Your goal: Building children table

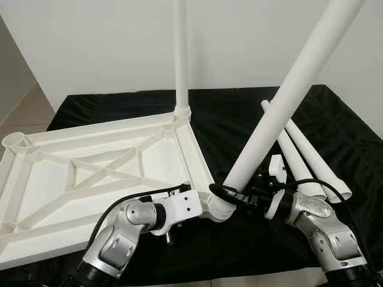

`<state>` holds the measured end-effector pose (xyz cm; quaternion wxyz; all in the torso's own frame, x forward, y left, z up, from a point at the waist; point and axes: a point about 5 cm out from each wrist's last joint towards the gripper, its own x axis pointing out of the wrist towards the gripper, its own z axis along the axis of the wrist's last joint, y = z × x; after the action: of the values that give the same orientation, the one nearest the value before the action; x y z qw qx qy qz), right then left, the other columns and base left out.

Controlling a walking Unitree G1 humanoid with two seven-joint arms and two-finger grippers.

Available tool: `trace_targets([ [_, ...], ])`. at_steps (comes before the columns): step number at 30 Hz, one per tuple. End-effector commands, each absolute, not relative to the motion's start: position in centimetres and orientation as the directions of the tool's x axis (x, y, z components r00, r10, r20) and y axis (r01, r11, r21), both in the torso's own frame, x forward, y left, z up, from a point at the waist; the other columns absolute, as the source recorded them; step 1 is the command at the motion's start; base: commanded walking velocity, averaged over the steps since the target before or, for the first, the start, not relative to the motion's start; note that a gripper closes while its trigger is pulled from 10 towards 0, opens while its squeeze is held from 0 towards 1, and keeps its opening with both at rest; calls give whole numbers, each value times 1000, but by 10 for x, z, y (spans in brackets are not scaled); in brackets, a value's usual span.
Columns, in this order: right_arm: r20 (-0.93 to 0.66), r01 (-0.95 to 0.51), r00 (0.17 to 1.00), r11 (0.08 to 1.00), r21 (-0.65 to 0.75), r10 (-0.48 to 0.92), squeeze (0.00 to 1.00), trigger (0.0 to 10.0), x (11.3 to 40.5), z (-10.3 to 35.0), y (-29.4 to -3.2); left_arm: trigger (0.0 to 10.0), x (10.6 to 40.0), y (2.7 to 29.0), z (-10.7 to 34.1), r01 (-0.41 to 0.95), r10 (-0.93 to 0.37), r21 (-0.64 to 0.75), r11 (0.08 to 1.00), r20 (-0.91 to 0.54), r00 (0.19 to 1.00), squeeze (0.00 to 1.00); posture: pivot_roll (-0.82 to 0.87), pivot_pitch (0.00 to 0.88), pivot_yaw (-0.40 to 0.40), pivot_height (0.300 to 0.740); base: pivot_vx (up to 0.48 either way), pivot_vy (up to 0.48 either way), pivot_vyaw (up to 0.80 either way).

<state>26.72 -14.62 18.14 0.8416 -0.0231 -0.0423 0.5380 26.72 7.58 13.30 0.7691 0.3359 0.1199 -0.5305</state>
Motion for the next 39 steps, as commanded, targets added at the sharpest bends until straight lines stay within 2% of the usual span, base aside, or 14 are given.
trace_targets([
  [1,21,-896,435,435,-87,900,0,10000,267,179,-152,0,270,86,121,859,-672,406,311,-545,501,0,-163,101,66,740,0,0,0],
  [7,15,-886,452,451,-104,892,0,10000,269,182,-158,0,270,88,120,861,-666,410,301,-555,497,0,-164,103,68,740,0,0,0],
  [8,13,-886,453,452,-106,891,0,10000,270,182,-159,4392,271,88,119,859,-660,415,300,-559,501,0,-163,103,68,740,0,0,0],
  [9,9,-885,454,452,-110,891,0,10000,270,182,-159,10000,271,88,119,859,-656,415,300,-564,501,0,-163,103,68,740,0,0,0],
  [18,0,-890,445,442,-115,896,0,10000,269,181,-156,10000,273,88,119,855,-650,420,303,-565,508,0,-163,103,67,740,0,0,0],
  [29,-10,-911,401,398,-104,916,0,10000,262,170,-135,10000,273,86,120,851,-650,425,307,-560,514,0,-163,97,60,740,0,0,0],
  [39,-54,-898,432,424,-119,900,0,10000,266,161,-132,10000,273,85,120,850,-650,427,307,-558,515,0,-162,88,60,740,0,0,0],
])
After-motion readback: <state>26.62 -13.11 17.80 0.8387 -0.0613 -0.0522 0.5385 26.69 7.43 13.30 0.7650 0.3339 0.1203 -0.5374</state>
